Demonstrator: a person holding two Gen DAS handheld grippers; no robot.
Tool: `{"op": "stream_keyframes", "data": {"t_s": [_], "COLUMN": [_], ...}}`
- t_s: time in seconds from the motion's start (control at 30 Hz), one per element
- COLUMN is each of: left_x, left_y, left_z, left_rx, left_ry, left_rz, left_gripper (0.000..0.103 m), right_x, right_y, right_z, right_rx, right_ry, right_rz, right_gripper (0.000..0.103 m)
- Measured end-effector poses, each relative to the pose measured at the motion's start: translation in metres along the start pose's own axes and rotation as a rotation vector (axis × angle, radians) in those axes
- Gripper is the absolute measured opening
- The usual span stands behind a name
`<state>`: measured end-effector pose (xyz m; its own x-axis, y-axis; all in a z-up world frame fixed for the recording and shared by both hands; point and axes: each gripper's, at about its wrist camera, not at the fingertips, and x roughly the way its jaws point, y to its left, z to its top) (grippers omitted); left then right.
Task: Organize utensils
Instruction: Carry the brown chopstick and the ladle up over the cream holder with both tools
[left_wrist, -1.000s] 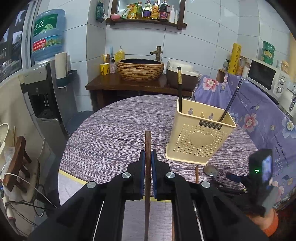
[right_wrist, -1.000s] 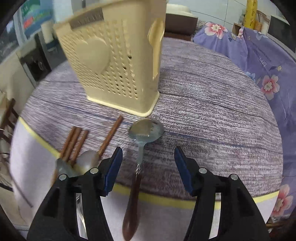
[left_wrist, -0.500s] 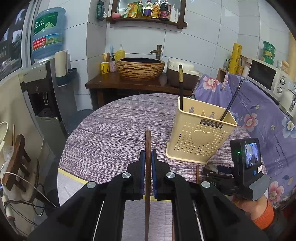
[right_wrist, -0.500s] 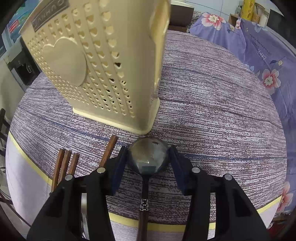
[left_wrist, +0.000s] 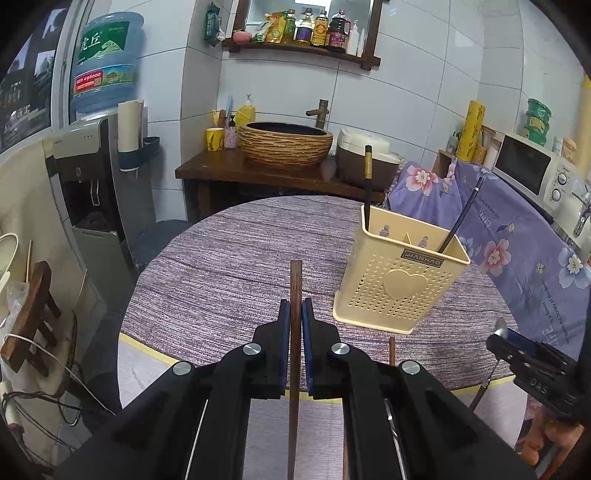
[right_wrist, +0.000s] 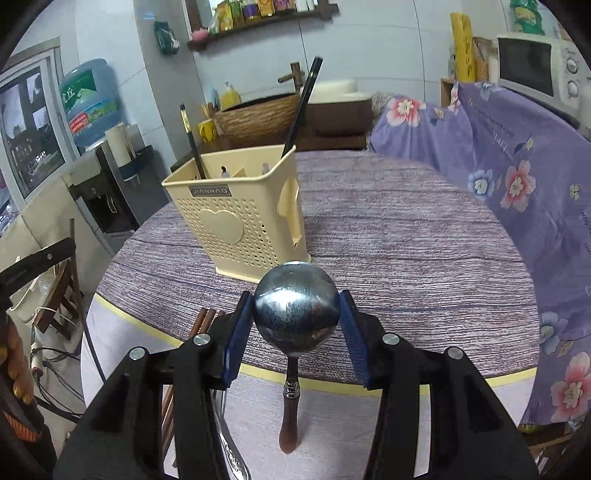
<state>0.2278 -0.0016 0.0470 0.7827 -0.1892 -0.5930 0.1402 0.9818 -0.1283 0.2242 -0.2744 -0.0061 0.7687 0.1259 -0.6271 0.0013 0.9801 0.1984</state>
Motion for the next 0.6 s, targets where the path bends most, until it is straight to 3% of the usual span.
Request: {"op": "stream_keyframes", "data": {"t_s": [0.6], "left_x": [-0.014], "left_y": [-0.004], "left_z": [0.009], "left_rx": [0.012], "left_ry": [-0.069], "left_rz": [-0.021], "left_gripper": [0.008], "right_x": [-0.032], "right_y": [-0.002], "right_z": [-0.004], "right_rx": [-0.019], "right_ry": [-0.089], "right_rz": [-0.011], "right_gripper": [0.048]}}
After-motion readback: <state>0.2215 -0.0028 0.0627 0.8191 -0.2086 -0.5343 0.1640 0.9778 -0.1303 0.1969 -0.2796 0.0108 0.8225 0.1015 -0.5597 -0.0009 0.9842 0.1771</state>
